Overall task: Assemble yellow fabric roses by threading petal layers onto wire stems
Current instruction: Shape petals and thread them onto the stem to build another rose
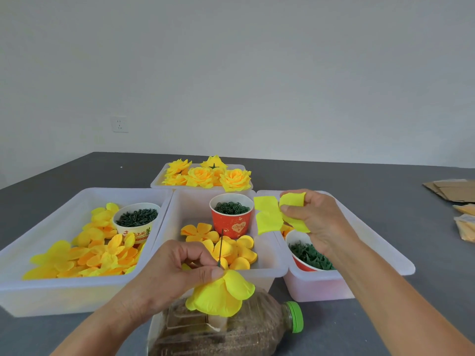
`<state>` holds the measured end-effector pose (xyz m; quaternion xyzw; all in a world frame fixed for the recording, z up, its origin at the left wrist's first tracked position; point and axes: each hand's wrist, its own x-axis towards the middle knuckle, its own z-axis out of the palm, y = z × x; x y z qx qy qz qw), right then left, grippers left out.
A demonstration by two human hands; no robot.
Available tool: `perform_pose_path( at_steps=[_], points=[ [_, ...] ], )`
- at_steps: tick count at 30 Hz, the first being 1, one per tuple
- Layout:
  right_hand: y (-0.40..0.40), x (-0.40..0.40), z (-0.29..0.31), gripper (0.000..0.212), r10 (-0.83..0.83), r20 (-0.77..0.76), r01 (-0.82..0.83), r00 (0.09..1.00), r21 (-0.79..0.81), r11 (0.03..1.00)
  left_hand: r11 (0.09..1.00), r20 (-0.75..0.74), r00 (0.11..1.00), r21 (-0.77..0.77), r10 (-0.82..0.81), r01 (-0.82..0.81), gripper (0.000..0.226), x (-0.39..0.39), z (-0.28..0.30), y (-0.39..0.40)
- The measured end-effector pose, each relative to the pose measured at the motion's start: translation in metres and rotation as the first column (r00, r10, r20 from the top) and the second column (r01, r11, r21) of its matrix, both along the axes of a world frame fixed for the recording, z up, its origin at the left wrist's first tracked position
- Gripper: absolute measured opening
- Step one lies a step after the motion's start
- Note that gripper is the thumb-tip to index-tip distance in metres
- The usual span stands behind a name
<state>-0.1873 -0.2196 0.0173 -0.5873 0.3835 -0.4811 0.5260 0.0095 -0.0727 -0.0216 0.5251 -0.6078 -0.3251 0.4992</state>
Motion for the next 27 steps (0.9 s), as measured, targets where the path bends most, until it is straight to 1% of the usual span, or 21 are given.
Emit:
perform_pose_path(
  at_steps=[3, 6, 8, 10, 12, 16, 18, 20, 24, 27],
  points=[
    [0.013, 0.004, 0.000, 0.025, -0.013, -0.052, 0.004, 0.999, -0.166, 0.986, 1.000, 0.003, 1.000, 0.002, 0.011, -0.011, 0.017, 0.000, 0.000, 0.000],
    [0.022, 0.010, -0.001, 0.025, -0.096, -0.193, 0.012, 0.977, -0.393, 0.919, 1.000, 0.006, 1.000, 0.006, 0.011, -0.011, 0.018, -0.001, 0.000, 0.000],
    [0.028, 0.017, -0.001, 0.029, -0.090, -0.223, -0.016, 0.971, -0.435, 0.900, 1.000, 0.003, 1.000, 0.006, 0.014, -0.014, 0.017, -0.001, 0.000, 0.000],
    [0.032, 0.023, -0.003, 0.028, -0.068, -0.226, -0.037, 0.972, -0.432, 0.901, 1.000, 0.007, 1.000, 0.012, 0.017, -0.017, 0.017, -0.001, 0.000, 0.001],
    [0.036, 0.029, -0.005, 0.025, -0.033, -0.220, -0.058, 0.975, -0.395, 0.917, 1.000, 0.007, 1.000, 0.018, 0.018, -0.018, 0.015, -0.001, 0.000, 0.001],
    [0.047, 0.041, -0.009, 0.029, 0.131, -0.156, -0.166, 0.979, -0.236, 0.958, 0.999, -0.005, 1.000, 0.042, 0.030, -0.030, 0.006, -0.002, 0.001, 0.002],
    [0.053, 0.043, -0.009, 0.032, 0.178, -0.123, -0.199, 0.976, -0.186, 0.962, 0.999, -0.014, 1.000, 0.045, 0.027, -0.026, 0.007, -0.002, 0.001, 0.002],
    [0.056, 0.043, -0.010, 0.033, 0.168, -0.121, -0.188, 0.978, -0.180, 0.966, 0.998, -0.019, 0.999, 0.051, 0.029, -0.028, 0.008, -0.002, 0.001, 0.002],
    [0.057, 0.042, -0.009, 0.034, 0.079, -0.125, -0.107, 0.989, -0.230, 0.967, 0.999, -0.023, 0.999, 0.046, 0.027, -0.026, 0.012, -0.001, -0.001, 0.000],
    [0.057, 0.042, -0.008, 0.034, 0.038, -0.114, -0.066, 0.993, -0.251, 0.966, 0.999, -0.036, 0.999, 0.042, 0.029, -0.028, 0.011, 0.000, -0.004, 0.000]
  ],
)
